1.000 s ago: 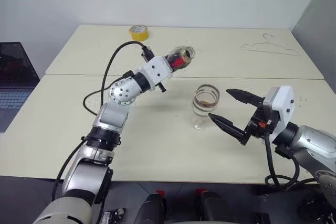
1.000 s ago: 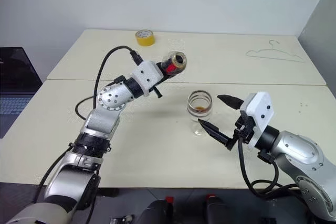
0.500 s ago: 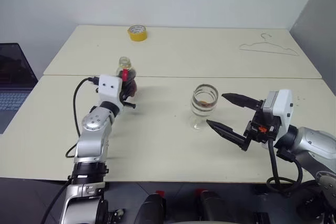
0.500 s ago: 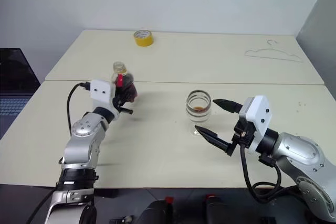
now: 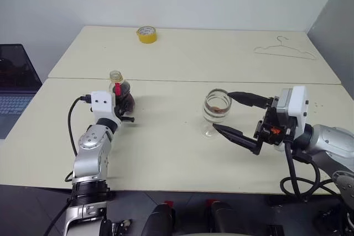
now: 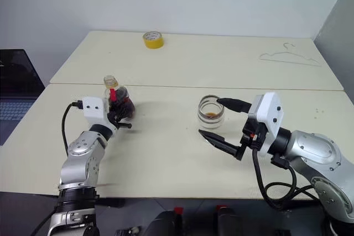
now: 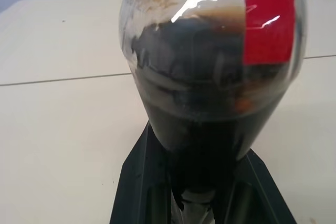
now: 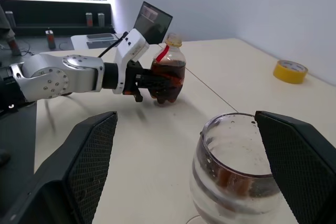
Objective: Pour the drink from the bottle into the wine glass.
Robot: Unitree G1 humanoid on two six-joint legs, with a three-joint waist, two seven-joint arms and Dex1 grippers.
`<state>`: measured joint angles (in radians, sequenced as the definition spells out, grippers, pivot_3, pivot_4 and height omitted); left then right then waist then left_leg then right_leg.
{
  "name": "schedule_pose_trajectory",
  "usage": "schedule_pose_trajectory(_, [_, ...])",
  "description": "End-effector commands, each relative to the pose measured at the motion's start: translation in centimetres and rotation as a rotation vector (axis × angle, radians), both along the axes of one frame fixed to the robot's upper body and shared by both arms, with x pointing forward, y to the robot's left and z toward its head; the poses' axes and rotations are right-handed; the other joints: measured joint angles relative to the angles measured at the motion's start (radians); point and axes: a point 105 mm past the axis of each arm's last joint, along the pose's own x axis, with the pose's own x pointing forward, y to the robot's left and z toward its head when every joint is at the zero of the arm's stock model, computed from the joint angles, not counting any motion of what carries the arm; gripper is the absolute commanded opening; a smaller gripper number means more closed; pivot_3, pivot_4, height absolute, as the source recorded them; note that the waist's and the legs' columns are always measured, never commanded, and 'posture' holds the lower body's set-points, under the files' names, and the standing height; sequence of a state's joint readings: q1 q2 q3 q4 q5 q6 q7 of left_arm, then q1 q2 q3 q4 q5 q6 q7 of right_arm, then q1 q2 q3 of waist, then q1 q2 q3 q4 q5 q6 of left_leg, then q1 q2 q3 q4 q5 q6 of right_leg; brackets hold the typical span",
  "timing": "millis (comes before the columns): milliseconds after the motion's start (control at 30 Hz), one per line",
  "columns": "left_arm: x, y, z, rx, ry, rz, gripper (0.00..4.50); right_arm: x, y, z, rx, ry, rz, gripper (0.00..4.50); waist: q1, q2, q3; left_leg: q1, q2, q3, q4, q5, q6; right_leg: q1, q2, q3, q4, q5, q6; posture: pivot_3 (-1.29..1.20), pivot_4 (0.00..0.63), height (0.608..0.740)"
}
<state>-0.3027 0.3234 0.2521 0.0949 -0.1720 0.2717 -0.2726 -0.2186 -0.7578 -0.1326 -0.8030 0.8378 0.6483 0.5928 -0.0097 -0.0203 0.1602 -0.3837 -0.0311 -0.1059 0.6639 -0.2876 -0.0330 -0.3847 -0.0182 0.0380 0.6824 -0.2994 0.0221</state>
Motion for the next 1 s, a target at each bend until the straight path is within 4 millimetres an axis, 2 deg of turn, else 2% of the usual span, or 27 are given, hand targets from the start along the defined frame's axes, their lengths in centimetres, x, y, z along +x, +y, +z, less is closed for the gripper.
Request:
schedule_pose_trajectory(33, [0.0,0.4,1.5,-0.016,-0.073,0.013,0.53,-0.6,0.6,0.6,-0.021,-0.026,0.07,4.5,0.002,0.0,0.0,0.0,0.0,0.0,0.0,0.0,0.0,0.0,0.0,0.0,0.0,0.0,0.0,0.0,0.15,0.74])
schedule_pose_trajectory(533, [0.0,1.3,0.4,-0.069,-0.057,0.039,0.53,0.3,1.4,1.5,-0.055,-0.065,0.151,4.5,0.004,0.0,0.0,0.0,0.0,0.0,0.0,0.0,0.0,0.0,0.0,0.0,0.0,0.0,0.0,0.0,0.15,0.74])
schedule_pose_trajectory(767, [-0.1,1.3,0.5,-0.053,-0.062,0.036,2.7,0.4,1.4,1.4,-0.053,-0.068,0.15,4.5,0.004,0.0,0.0,0.0,0.0,0.0,0.0,0.0,0.0,0.0,0.0,0.0,0.0,0.0,0.0,0.0,0.15,0.74])
schedule_pose_trajectory(933, [-0.3,1.1,1.3,-0.05,-0.093,0.031,4.4,0.3,1.4,1.4,-0.03,-0.062,0.142,4.5,0.004,0.0,0.0,0.0,0.0,0.0,0.0,0.0,0.0,0.0,0.0,0.0,0.0,0.0,0.0,0.0,0.15,0.74])
schedule_pose_trajectory(1000, [-0.5,1.0,1.6,-0.036,-0.107,0.028,4.46,0.2,1.4,1.4,-0.019,-0.058,0.135,4.5,0.004,0.0,0.0,0.0,0.0,0.0,0.0,0.0,0.0,0.0,0.0,0.0,0.0,0.0,0.0,0.0,0.15,0.74])
